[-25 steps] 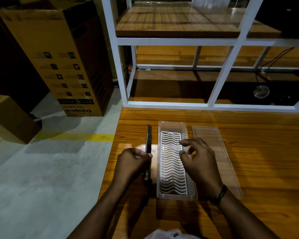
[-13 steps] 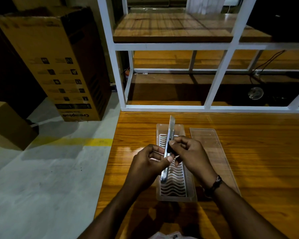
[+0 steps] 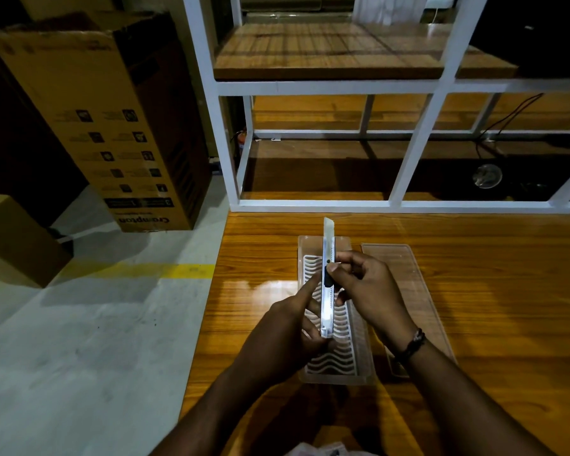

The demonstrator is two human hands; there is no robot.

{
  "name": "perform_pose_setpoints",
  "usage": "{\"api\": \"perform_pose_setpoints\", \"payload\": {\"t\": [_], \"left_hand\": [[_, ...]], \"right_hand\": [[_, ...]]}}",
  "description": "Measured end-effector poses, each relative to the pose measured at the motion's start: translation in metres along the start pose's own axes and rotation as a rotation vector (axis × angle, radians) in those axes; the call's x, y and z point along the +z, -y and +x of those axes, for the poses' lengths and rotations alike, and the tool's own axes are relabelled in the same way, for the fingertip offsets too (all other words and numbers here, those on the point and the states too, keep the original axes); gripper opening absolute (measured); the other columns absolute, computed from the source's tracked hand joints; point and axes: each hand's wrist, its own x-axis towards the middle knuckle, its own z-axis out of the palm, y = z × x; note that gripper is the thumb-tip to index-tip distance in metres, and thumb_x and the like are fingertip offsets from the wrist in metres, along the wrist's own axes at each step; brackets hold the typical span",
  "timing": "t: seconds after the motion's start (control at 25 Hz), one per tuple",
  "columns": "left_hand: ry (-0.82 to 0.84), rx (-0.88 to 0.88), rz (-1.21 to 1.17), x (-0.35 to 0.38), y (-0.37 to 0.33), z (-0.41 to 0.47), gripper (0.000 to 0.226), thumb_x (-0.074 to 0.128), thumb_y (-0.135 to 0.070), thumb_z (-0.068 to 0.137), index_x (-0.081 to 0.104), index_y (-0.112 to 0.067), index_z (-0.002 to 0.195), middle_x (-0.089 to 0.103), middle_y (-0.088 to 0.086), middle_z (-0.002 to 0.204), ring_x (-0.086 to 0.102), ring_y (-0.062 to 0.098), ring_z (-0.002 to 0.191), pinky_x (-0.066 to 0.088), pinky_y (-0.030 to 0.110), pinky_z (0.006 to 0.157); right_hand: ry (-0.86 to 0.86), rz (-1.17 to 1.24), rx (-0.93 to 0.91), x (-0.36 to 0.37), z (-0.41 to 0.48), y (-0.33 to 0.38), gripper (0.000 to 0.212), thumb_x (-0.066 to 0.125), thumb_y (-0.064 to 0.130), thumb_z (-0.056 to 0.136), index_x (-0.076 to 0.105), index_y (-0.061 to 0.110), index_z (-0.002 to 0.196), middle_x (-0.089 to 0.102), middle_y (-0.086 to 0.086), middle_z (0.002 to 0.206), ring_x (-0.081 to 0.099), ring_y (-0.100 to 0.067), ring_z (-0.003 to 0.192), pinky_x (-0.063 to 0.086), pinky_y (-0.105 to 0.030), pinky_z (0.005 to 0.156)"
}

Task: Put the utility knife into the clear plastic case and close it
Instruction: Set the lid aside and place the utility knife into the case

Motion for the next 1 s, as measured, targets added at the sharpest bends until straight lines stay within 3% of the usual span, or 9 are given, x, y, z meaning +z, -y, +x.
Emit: {"api": "perform_pose_setpoints", "payload": {"t": [0.28, 0.4, 0.6, 0.76, 1.0], "left_hand": [[-0.047, 0.035, -0.009, 0.002, 0.003, 0.004, 0.115, 0.094, -0.02, 0.073, 0.025, -0.04, 0.162, 0.064, -0.019, 0.096, 0.073, 0.003, 0.07, 0.057, 0.015, 0.065], [-0.068, 0.036, -0.023, 0.002, 0.0, 0.006, 0.114, 0.094, -0.02, 0.072, 0.026, -0.038, 0.162, 0.065, -0.017, 0.094, 0.071, 0.002, 0.068, 0.058, 0.019, 0.066], [-0.121, 0.061, -0.025, 0.003, 0.001, 0.007, 0.109, 0.094, -0.021, 0.072, 0.029, -0.041, 0.158, 0.063, -0.021, 0.088, 0.069, -0.002, 0.066, 0.053, 0.01, 0.064], [-0.138, 0.079, -0.035, 0.004, 0.003, 0.008, 0.11, 0.094, -0.021, 0.073, 0.023, -0.049, 0.152, 0.062, -0.023, 0.088, 0.07, 0.001, 0.065, 0.059, 0.021, 0.066], [-0.127, 0.056, -0.031, 0.007, 0.006, 0.012, 0.11, 0.094, -0.019, 0.072, 0.031, -0.039, 0.159, 0.063, -0.019, 0.088, 0.069, 0.002, 0.065, 0.054, 0.013, 0.064]], "right_hand": [[0.016, 0.033, -0.008, -0.001, -0.004, -0.001, 0.023, 0.065, 0.01, 0.094, 0.071, 0.029, 0.106, 0.076, -0.004, 0.089, 0.074, -0.026, 0.076, 0.059, -0.038, 0.059], [0.028, 0.017, -0.005, -0.001, -0.006, -0.004, 0.024, 0.065, 0.01, 0.094, 0.071, 0.021, 0.114, 0.075, -0.005, 0.091, 0.074, -0.021, 0.075, 0.059, -0.033, 0.058], [0.05, 0.021, 0.001, 0.001, -0.012, -0.008, 0.03, 0.065, 0.007, 0.093, 0.069, 0.033, 0.108, 0.074, -0.006, 0.088, 0.074, -0.017, 0.075, 0.056, -0.027, 0.057], [0.064, 0.037, 0.011, 0.001, -0.016, -0.01, 0.029, 0.066, 0.005, 0.092, 0.069, 0.023, 0.115, 0.072, -0.005, 0.086, 0.074, -0.014, 0.071, 0.054, -0.028, 0.056], [0.059, 0.043, 0.012, -0.002, -0.019, -0.009, 0.031, 0.067, 0.002, 0.091, 0.069, 0.019, 0.116, 0.071, -0.009, 0.088, 0.074, -0.016, 0.07, 0.055, -0.03, 0.056]]}}
